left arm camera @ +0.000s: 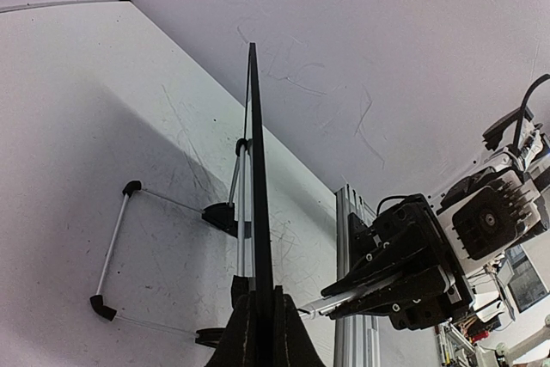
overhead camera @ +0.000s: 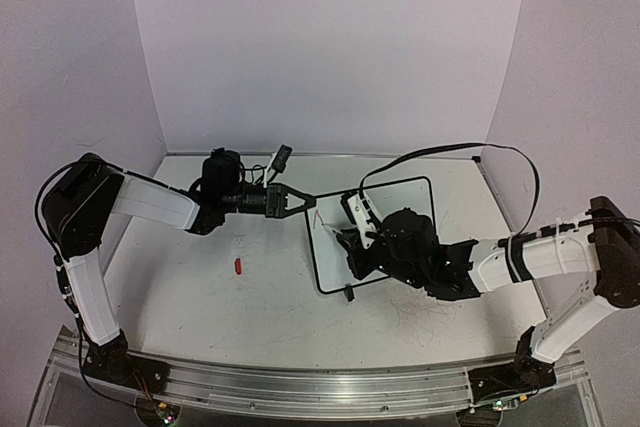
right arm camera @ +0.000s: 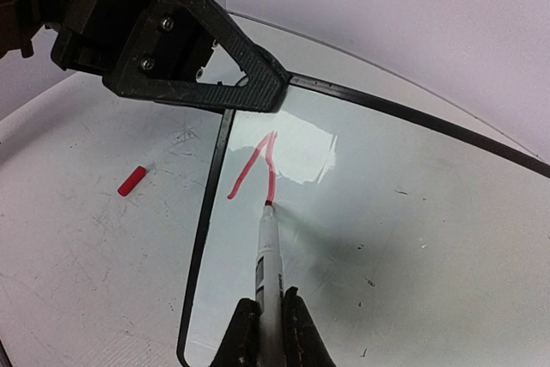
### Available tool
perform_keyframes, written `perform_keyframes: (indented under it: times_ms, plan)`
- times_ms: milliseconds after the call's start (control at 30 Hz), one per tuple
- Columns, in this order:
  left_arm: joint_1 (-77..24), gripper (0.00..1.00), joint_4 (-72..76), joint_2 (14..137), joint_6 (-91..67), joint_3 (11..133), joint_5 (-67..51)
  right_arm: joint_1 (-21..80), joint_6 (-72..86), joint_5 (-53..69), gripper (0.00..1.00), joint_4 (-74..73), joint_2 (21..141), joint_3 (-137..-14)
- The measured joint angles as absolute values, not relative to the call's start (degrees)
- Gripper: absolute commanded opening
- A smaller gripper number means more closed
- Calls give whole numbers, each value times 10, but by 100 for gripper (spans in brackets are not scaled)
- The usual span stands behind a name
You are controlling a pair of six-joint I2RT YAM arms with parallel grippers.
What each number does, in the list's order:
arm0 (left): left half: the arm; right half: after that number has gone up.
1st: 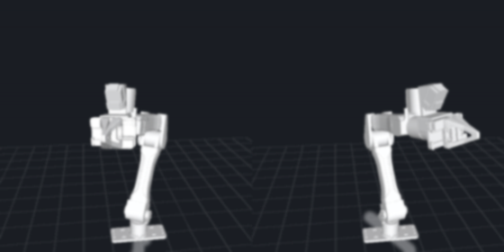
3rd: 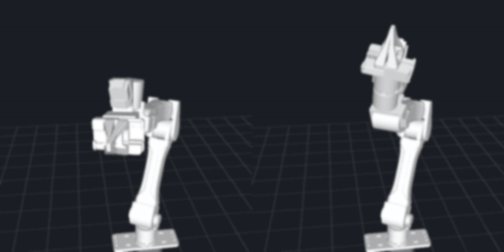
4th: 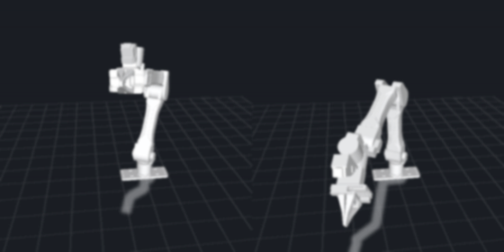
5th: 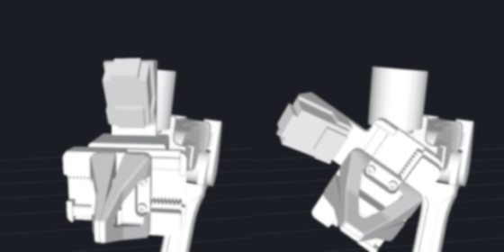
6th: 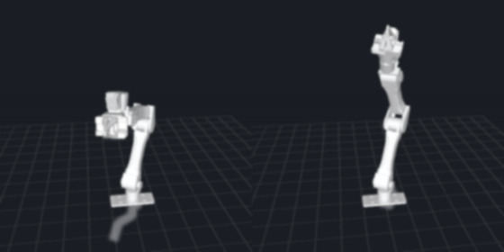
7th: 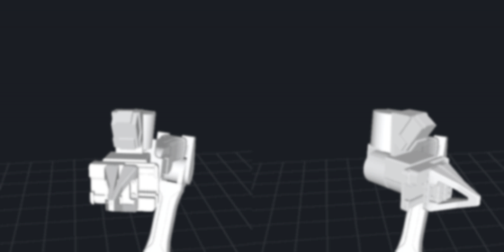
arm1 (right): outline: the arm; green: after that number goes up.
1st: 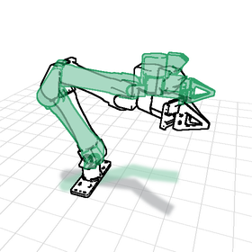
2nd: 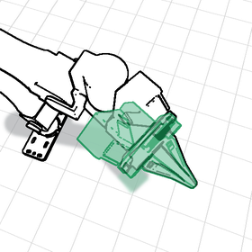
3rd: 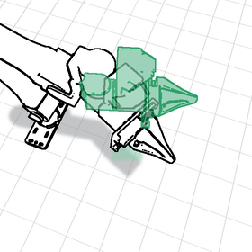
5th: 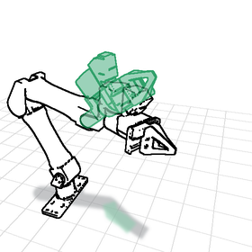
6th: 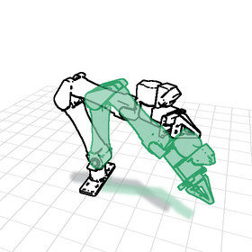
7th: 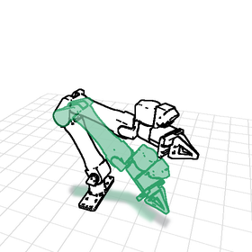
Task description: Write a sentence on the whiteboard
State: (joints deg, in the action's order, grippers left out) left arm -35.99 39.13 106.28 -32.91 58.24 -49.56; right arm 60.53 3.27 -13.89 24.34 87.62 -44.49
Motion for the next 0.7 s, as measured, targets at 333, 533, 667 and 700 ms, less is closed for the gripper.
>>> perform_keyframes:
  times_ms: [333, 533, 667, 700]
  plan:
    - [-360, 0, 391, 1063, -329, 582, -496, 606, 31, -141, 0, 243, 876, -445]
    - [-360, 0, 391, 1063, -329, 582, -496, 606, 27, -148, 0, 243, 876, -449]
    - [-360, 0, 391, 1063, -329, 582, -496, 606, 23, -159, 0, 243, 876, -457]
    - [-360, 0, 392, 1063, -329, 582, -496, 606, 22, -161, 0, 244, 876, -458]
